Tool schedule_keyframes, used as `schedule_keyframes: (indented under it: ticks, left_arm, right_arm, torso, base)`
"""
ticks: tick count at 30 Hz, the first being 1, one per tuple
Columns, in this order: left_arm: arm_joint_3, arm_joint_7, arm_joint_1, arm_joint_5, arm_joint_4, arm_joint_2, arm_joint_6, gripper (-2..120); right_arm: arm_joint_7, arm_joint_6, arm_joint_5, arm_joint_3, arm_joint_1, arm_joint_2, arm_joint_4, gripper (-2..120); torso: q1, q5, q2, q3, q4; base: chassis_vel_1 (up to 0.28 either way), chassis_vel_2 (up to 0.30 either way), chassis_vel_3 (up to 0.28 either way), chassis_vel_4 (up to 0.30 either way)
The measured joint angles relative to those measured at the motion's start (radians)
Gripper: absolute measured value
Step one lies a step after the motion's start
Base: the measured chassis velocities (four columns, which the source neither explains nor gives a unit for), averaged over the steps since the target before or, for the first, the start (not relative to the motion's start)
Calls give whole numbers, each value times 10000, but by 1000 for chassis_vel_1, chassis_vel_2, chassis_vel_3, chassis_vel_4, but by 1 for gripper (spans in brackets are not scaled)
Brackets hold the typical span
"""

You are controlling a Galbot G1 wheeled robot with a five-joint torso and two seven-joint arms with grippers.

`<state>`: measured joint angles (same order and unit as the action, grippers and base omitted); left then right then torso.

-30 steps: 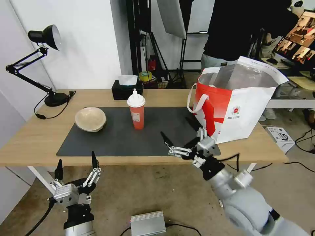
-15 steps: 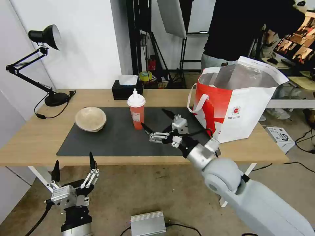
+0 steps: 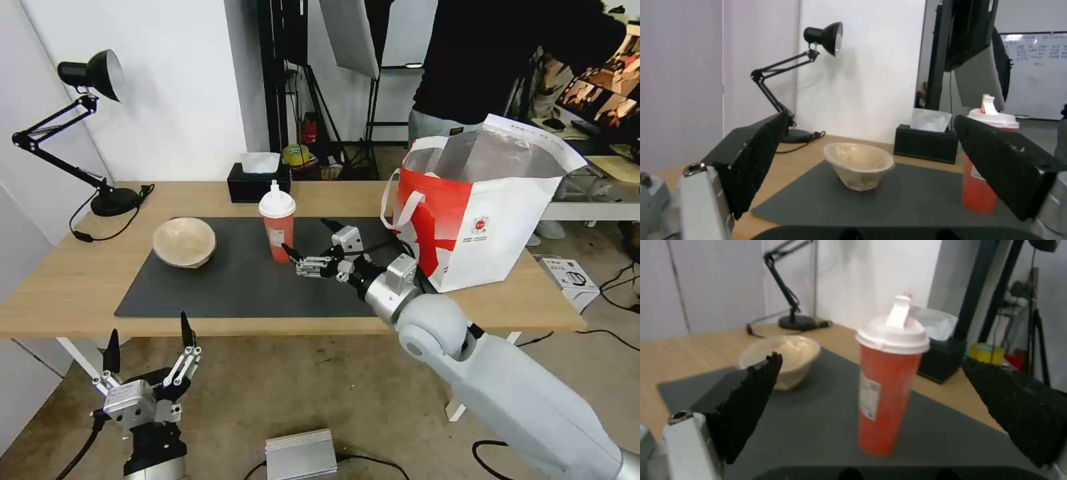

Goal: Pick up the trash from the table and place it into the takeout bag.

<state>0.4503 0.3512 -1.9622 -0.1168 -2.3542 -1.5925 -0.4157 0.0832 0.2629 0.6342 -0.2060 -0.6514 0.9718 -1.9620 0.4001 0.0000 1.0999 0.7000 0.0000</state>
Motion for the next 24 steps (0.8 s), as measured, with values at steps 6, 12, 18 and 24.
schedule_keyframes:
  ticks: [6, 12, 18, 24]
  left_arm:
    - [-47, 2, -59, -132, 18, -8, -23, 100]
    - [-145, 3, -62, -219, 33, -14, -33, 100]
    - [-134, 10, -27, -217, 78, -15, -43, 100]
    - [-130, 28, -47, -315, 65, -14, -148, 100]
  right_arm:
    - [583, 734, 126, -241, 496, 84, 199, 100]
    - [838, 1075, 521, -446, 934, 145, 531, 100]
    - [936, 1406, 1114, -537, 1411, 313, 985, 100]
    - [973, 1716, 1516, -795, 1827, 801, 1567, 100]
  torso:
    - [0, 0, 0, 0, 0]
    - [-1, 0, 0, 0, 0]
    - [-1, 0, 0, 0, -1]
    - [-2, 0, 0, 0, 0]
  base:
    - [0, 0, 0, 0]
    - [0, 0, 0, 0]
    - [0, 0, 0, 0]
    - [0, 0, 0, 0]
